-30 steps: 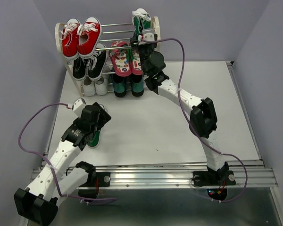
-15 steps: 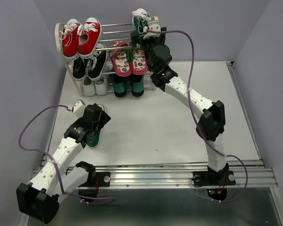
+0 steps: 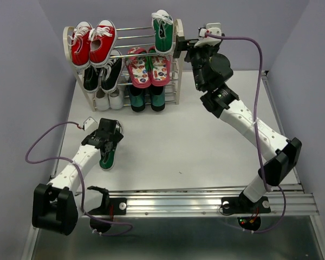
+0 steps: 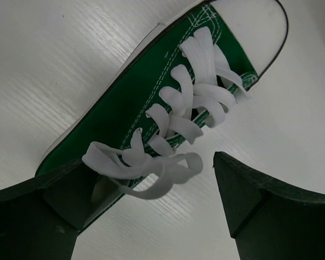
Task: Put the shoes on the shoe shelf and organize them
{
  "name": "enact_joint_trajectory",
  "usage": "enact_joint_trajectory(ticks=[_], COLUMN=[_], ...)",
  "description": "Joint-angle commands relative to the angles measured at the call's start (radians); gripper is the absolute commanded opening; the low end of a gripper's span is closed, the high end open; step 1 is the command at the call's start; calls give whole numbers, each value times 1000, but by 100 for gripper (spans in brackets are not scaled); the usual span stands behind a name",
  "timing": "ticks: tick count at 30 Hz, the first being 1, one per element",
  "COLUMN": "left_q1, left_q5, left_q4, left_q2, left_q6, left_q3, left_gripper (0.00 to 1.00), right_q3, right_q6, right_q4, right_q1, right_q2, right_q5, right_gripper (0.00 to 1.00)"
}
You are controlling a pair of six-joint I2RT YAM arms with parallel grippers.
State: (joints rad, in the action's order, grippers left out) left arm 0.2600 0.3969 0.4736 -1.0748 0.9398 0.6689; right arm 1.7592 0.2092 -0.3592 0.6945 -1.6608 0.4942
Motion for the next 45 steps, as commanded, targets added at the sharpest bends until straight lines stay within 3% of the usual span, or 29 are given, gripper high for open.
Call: enact_joint_trajectory(ticks=[1,4,5,8,14,21,26,33,34,35,38,42,45], left_q1=[-28,-33,-34,-34,34,264,375,438,440,443,447,488,553], left_q5=[8,-32,-67,-111,-132,-136,-127,-153,-161,-170,-168,-133,-86], left_q4=[-79,-145,-173,-187,-240,-374,-460,-495,-494,-494,-461,-376,-314], left_q2=[-62,-106,-140,-198,-104,-17,-152,-396,-411,-434,-450,-393,-326], left_q6=[-41,-79,-94,-116,-164,-164,-167,-187,-187,-197,-202,-204,-185], left_q3=[-32,-37,-35,-19,-28,4,115,273,293,297,307,284,252], left_gripper=[94,72,47,0,0,0,0,0,7,40,70,92,99], right_q3=[-154,-271,-341,-435,-599,-744,-799,-854,-862,-863,-876,-885,-892], right_q6=[-102,-164,-180,-267,-392,-482,-528,-539,-536,-536,-536,-539,-545], right_q4=[28,31,34,60,144,166,236,264,269,270,278,284,286], right_q1=[3,3,3,3,3,3,3,-6,-6,-6,-6,-15,-15], right_q2=[137,235,255,329,407,440,444,490,493,496,498,496,493], right_q5=[164,272,297,369,385,394,438,454,458,458,466,449,432], right_gripper=[100,100,100,100,100,100,100,100,100,100,100,100,100])
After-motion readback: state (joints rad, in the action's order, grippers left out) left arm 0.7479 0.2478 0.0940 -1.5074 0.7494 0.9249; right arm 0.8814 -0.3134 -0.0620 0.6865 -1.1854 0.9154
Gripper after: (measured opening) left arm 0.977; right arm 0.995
